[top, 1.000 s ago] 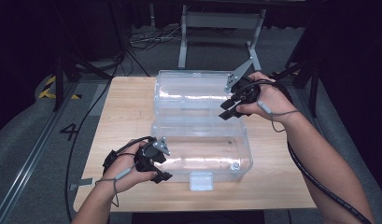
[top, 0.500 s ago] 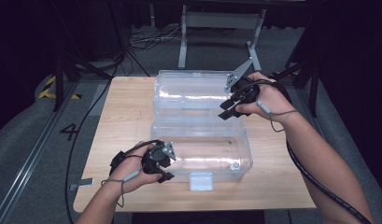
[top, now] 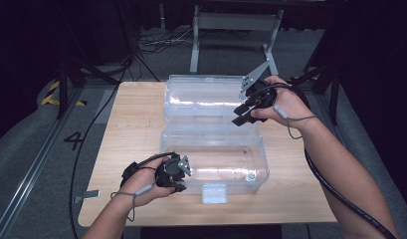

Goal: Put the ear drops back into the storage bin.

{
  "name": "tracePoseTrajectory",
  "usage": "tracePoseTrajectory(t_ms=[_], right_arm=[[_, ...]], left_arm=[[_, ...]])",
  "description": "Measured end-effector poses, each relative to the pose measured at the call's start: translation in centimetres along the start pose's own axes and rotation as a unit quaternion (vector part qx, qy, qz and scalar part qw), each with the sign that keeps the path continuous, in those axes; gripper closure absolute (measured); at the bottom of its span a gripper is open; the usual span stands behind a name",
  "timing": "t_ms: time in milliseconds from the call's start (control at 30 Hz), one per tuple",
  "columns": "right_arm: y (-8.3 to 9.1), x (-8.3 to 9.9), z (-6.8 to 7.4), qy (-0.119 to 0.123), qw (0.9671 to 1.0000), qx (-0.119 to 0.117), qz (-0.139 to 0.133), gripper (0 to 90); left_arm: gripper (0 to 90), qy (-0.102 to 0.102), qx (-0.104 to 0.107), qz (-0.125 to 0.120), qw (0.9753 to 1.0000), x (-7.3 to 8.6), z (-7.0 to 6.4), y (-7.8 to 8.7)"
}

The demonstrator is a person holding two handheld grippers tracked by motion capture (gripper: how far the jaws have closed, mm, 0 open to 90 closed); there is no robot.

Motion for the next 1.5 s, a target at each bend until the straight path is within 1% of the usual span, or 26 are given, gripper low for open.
tracePoseTrajectory(t_ms=[100,133,167,267,367,433,467,533,733,767,900,967,1000,1033,1100,1233,1267,1300,1367,1400,1433,1467,1500], right_arm=[[0.1,-0.2,-0.2,-0.003,1.0,0.004,0.001,56.9],[0.1,-0.2,-0.2,-0.003,1.0,0.004,0.0,57.0],[0.1,-0.4,-0.3,-0.001,1.0,0.005,-0.004,57.0],[0.2,-0.6,-0.4,-0.002,1.0,0.007,-0.004,56.9],[0.2,-0.8,-0.9,-0.005,0.9999,0.012,0.001,56.6],[0.1,-0.9,-1.3,-0.006,0.9999,0.014,-0.002,56.6],[0.1,-0.9,-1.4,-0.009,0.9999,0.014,-0.001,56.6],[-0.2,-1.0,-1.8,-0.01,0.9998,0.015,0.002,56.9],[-1.2,-0.9,-2.9,-0.015,0.9996,0.015,0.017,59.5],[-1.3,-0.9,-3.0,-0.016,0.9996,0.015,0.019,59.8],[-2.0,-0.8,-3.4,-0.018,0.9993,0.014,0.031,61.9],[-2.3,-0.8,-3.6,-0.018,0.9991,0.014,0.036,62.5],[-2.3,-0.8,-3.6,-0.025,0.9987,0.012,0.043,62.7],[-2.5,-0.8,-3.7,-0.021,0.9988,0.012,0.043,62.7],[-2.7,-0.8,-3.7,-0.025,0.9984,0.011,0.05,63.5],[-3.1,-0.8,-3.8,-0.012,0.9981,0.01,0.06,67.8],[-3.1,-0.8,-3.7,-0.013,0.9979,0.01,0.063,70.1],[-3.1,-0.9,-3.8,-0.008,0.9977,0.012,0.066,72.0],[-3.1,-0.9,-3.7,-0.006,0.9976,0.014,0.068,73.2],[-3.2,-1.0,-3.8,0.0,0.9974,0.016,0.07,74.7],[-3.2,-1.0,-3.9,0.01,0.997,0.018,0.074,77.9],[-3.2,-1.1,-3.8,0.01,0.9969,0.014,0.077,82.5],[-3.2,-1.2,-3.7,0.013,0.9968,0.012,0.078,83.0]], left_arm=[[80.7,-0.007,-0.004,0.003,1.0,0.0,0.0,0.0],[80.7,-0.011,-0.004,0.006,0.9999,0.0,0.0,0.0],[80.8,-0.009,-0.003,0.004,0.9999,0.0,0.0,0.0],[80.9,-0.015,-0.002,0.007,0.9999,0.0,0.0,0.0],[80.8,-0.012,-0.002,0.006,0.9999,0.0,0.0,0.0],[80.8,-0.01,-0.003,0.006,0.9999,0.0,0.0,0.0],[80.8,-0.013,-0.003,0.006,0.9999,0.0,0.0,0.0],[80.7,-0.01,-0.003,0.006,0.9999,0.0,0.0,0.0],[80.6,-0.007,-0.001,0.005,1.0,0.0,0.0,-0.1],[80.6,-0.003,-0.002,0.004,1.0,0.0,-0.1,-0.1],[80.6,-0.002,-0.001,0.004,1.0,0.0,0.0,-0.1],[80.5,-0.001,0.0,0.003,1.0,0.0,0.0,-0.1],[80.5,-0.001,0.0,0.002,1.0,0.0,0.0,-0.1],[80.5,0.0,0.001,0.002,1.0,0.0,0.0,-0.1],[80.4,0.001,0.001,0.002,1.0,0.0,0.0,-0.1],[80.2,0.0,0.002,0.002,1.0,0.0,0.0,-0.1],[80.2,0.0,0.002,0.002,1.0,0.0,0.0,-0.1],[80.2,0.001,0.001,0.003,1.0,0.0,0.0,-0.1],[80.2,0.001,0.001,0.003,1.0,0.0,0.0,-0.1],[80.2,0.001,0.001,0.003,1.0,0.0,0.0,-0.2],[80.2,0.001,0.001,0.003,1.0,0.0,0.0,-0.2],[80.2,0.002,0.002,0.002,1.0,0.0,0.0,-0.2],[80.2,0.002,0.002,0.002,1.0,0.0,0.0,-0.2]])
Point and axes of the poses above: each handheld gripper's, and its own axes: y roughly backward along the jaws, x roughly out of its underside, z roughly to its left, the point moved 4 cm from there along -y, roughly forward along the jaws, and after that the axes turned 2 degrees about -x, right-handed, at the moved point
